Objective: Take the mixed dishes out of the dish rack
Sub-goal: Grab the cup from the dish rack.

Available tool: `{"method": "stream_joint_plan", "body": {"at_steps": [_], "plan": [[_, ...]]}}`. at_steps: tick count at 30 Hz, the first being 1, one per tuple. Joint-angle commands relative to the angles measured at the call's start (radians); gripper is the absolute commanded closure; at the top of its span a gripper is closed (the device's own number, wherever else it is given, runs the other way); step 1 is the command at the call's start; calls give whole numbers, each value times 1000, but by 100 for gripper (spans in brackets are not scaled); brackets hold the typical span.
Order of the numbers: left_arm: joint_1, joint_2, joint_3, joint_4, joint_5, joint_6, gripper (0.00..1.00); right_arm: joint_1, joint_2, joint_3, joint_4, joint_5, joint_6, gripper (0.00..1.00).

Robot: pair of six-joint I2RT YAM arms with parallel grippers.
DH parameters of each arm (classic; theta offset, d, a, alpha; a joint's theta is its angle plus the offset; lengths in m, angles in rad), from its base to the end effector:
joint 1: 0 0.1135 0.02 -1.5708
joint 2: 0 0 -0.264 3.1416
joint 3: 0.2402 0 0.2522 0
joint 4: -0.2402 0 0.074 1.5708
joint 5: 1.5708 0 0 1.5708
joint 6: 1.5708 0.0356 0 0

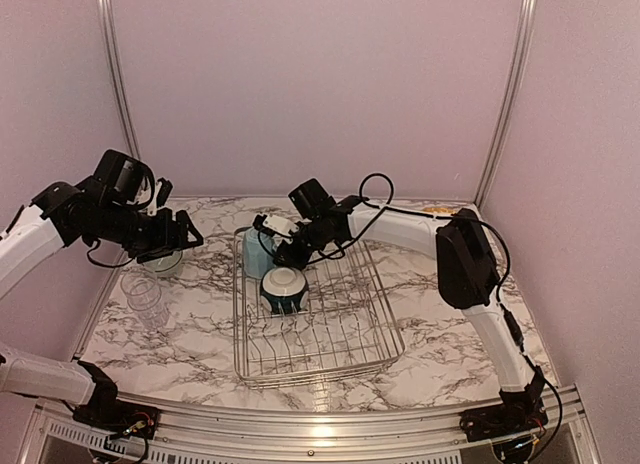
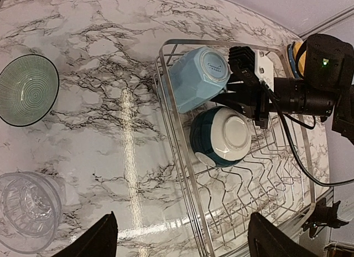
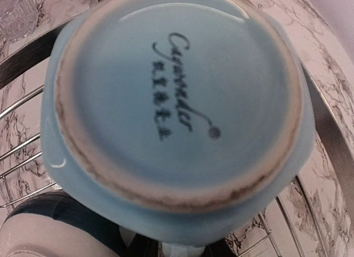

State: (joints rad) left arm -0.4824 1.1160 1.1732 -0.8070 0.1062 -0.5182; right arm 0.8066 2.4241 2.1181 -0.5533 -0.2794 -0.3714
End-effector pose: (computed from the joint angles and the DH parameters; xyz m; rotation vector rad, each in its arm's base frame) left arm 0.1978 -0.1078 0.3500 0.0126 2.3997 -0.6128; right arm 0.3674 0.3975 0.1885 -1.4696 1.9689 0.5337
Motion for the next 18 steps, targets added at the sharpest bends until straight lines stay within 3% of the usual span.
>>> {"method": "stream_joint_plan", "body": {"at_steps": [1, 6, 9, 18], "plan": [[-6, 57, 50, 19, 36, -22, 17, 3, 38, 33, 1, -69, -42, 84], [-14, 115, 81, 22, 62, -26, 17, 3, 32, 37, 3, -61, -55, 91], [-15, 143, 108, 25, 74, -19, 17, 3, 23, 45, 0, -41, -51, 100], [-16, 131, 122, 106, 40, -71, 17, -8, -121, -111, 134, -11, 29, 100]]}}
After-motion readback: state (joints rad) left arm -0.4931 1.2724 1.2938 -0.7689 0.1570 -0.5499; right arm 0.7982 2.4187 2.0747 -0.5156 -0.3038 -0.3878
